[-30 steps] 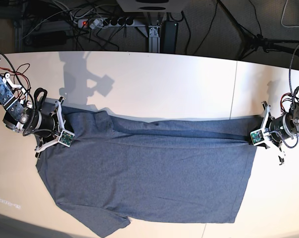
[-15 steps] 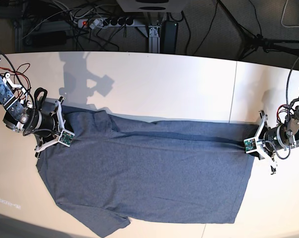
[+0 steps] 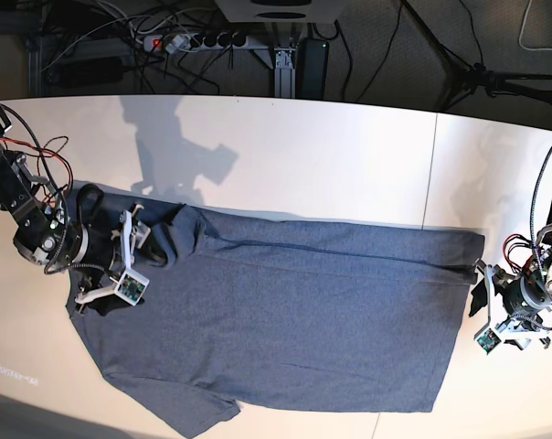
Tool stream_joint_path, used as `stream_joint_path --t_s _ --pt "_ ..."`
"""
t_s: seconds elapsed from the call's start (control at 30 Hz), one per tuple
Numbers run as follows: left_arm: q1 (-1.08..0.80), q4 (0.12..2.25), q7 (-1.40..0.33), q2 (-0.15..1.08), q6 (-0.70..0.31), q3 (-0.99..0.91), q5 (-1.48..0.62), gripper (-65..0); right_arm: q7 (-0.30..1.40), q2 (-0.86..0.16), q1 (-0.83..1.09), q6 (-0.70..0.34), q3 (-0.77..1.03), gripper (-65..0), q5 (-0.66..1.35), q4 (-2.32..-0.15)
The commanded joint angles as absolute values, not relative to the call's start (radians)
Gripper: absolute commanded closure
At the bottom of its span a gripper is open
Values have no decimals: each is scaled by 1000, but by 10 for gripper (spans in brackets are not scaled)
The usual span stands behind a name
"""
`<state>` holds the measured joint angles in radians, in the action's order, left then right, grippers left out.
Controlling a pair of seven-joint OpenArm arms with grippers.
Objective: Fold the T-shirt properly
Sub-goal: 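Carry both held corners toward the hem, folding the shirt over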
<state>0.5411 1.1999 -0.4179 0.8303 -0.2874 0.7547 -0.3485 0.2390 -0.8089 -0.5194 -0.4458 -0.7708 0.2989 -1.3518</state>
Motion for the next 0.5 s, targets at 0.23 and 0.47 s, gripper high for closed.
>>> stream_joint_path --t_s 0.23,0.47 --pt "579 1207 -386 780 -247 710 -351 -113 274 -716 -576 -527 -585 -446 413 -1231" --pt "578 1207 -386 749 -247 710 -339 -114 290 -709 -575 -528 -571 -446 485 -1169"
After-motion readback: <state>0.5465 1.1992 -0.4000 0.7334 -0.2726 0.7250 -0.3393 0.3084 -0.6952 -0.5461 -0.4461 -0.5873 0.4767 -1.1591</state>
